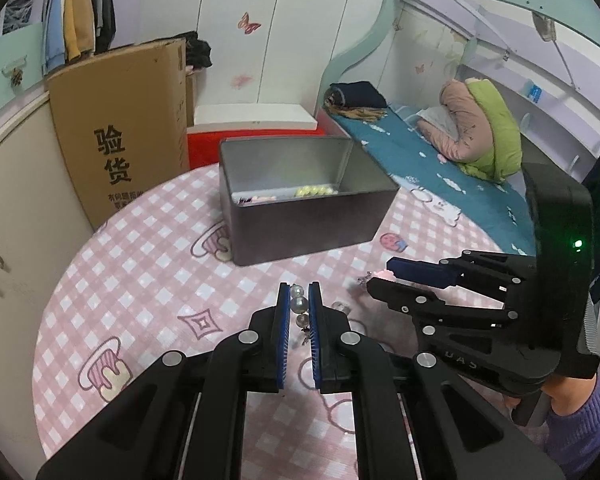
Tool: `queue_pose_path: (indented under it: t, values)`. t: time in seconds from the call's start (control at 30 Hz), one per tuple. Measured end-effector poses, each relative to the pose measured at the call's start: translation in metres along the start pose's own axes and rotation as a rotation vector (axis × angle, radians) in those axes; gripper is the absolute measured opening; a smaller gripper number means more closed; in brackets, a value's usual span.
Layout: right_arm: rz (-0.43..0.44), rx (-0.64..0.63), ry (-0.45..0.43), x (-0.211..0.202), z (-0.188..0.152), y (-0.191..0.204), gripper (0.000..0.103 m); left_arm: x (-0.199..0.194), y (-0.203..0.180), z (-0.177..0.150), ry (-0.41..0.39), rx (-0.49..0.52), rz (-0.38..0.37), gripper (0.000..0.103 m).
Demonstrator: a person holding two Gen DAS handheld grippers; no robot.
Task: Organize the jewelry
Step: 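Lift the necklace with both tools and lower it into the grey box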
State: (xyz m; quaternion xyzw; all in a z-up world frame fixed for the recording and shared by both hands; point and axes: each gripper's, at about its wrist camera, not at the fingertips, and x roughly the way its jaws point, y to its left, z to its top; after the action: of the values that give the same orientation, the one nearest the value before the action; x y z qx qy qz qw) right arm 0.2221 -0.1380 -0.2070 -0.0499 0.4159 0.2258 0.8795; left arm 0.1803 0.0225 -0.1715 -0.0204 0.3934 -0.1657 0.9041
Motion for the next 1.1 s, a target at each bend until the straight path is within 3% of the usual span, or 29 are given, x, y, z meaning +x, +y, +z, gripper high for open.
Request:
queue_pose_path:
  t: [0.4,0.73,0.87,1.1]
  values:
    - [0.011,0.035,-0.132,-0.058,0.041,-0.010,0.027,-0.037,-0.017,0.047,-0.112,0.037,-0.065,0.007]
    - [0.032,0.090,-0.187,-0.058,0.090,-0.025,0.027,-0.049,-0.020,0.114,-0.210,0.060,-0.038,0.007]
    - [0.043,0.117,-0.174,-0.042,0.099,-0.031,0.027,-0.030,-0.012,0.125,-0.191,0.039,-0.004,0.007]
    - [0.054,0.133,-0.097,0.001,0.095,-0.031,0.027,0.028,0.005,0.110,-0.062,0.010,0.018,0.008]
